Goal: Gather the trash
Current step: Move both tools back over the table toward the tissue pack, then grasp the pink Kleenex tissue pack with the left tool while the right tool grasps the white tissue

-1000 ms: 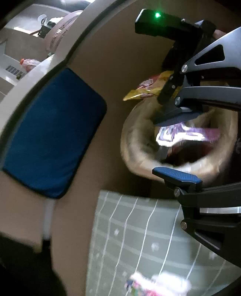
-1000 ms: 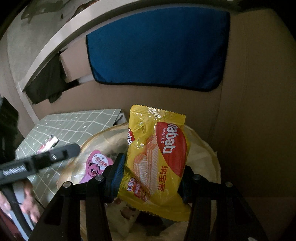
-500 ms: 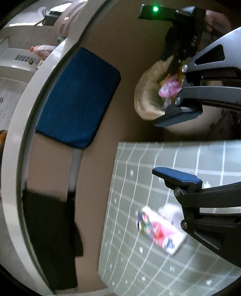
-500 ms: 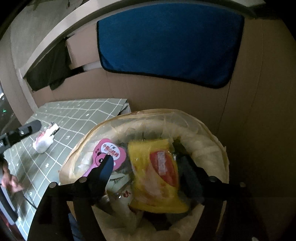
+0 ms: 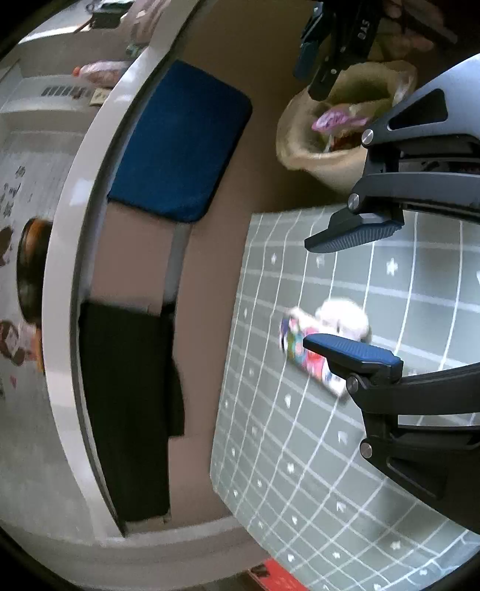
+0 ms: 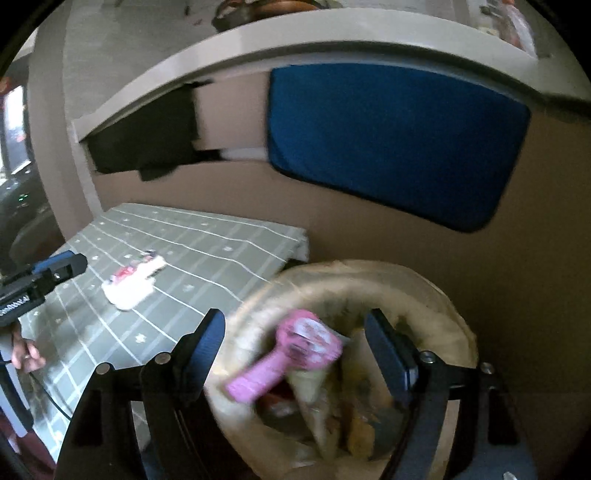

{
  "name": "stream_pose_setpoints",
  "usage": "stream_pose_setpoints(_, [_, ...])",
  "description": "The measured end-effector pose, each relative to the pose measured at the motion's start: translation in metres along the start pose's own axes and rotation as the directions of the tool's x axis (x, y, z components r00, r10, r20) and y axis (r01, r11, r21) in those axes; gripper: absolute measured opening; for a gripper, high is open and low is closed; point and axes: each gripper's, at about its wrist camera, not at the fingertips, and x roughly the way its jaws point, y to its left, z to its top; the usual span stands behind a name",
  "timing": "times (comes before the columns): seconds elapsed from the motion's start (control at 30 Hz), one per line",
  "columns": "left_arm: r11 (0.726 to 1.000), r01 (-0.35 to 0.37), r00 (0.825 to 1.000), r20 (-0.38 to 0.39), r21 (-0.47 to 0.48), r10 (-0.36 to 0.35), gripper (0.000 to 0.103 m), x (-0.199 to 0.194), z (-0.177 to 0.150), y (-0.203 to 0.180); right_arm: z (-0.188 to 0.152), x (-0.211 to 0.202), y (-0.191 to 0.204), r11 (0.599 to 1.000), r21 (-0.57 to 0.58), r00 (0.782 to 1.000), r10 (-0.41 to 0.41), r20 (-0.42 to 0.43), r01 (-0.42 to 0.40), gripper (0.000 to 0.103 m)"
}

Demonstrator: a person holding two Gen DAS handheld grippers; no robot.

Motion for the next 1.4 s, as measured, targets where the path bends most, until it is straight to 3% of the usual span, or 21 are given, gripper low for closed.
stream_pose_setpoints(0.37, [0.995,-0.06,0.998,0.009,-0.082,0.061,0.047,-0.011,-0.002,0.065,0.014,0.036,0.068,0.995,-0.089,0.998,0.034,-0.048,-0.038,0.076])
stream_pose_setpoints(0.67, [0.969,-0.118,0.993,-0.043,-0.218,0.111,0.047,-0.01,-0.018,0.143,0.012,0.08,0.131,0.976,-0.163,0.984,0.123,-0.132,-0.144,0.076])
stream_pose_setpoints(0.8, [0.966,-0.107,0.993,-0.071,-0.235,0.092,0.047,-0.005,-0.023,0.159,0.011,0.116,0.155,0.966,-0.156,0.962,0.171,-0.212,-0.206,0.069])
stream_pose_setpoints(0.93, [0.967,-0.083,0.993,-0.099,-0.242,0.06,0.047,0.002,-0.027,0.167,0.009,0.145,0.166,0.958,-0.114,0.938,0.225,-0.264,-0.262,0.053])
stream_pose_setpoints(1.13, [0.974,-0.035,0.991,-0.133,-0.224,0.005,0.047,0.02,-0.028,0.163,0.013,0.165,0.17,0.94,-0.056,0.91,0.309,-0.275,-0.336,0.049])
stream_pose_setpoints(1.2, [0.973,0.005,0.99,-0.138,-0.23,-0.038,0.047,0.025,-0.026,0.159,0.013,0.165,0.168,0.944,-0.067,0.915,0.294,-0.277,-0.323,0.046])
stream_pose_setpoints(1.3, [0.972,0.065,0.983,-0.152,-0.225,-0.101,0.047,0.035,-0.021,0.149,0.011,0.161,0.156,0.964,-0.102,0.94,0.213,-0.266,-0.247,0.045])
stream_pose_setpoints(1.4, [0.975,0.121,0.97,-0.188,-0.186,-0.157,0.048,0.054,-0.012,0.134,0.008,0.155,0.134,0.972,-0.069,0.945,0.198,-0.26,-0.223,0.045])
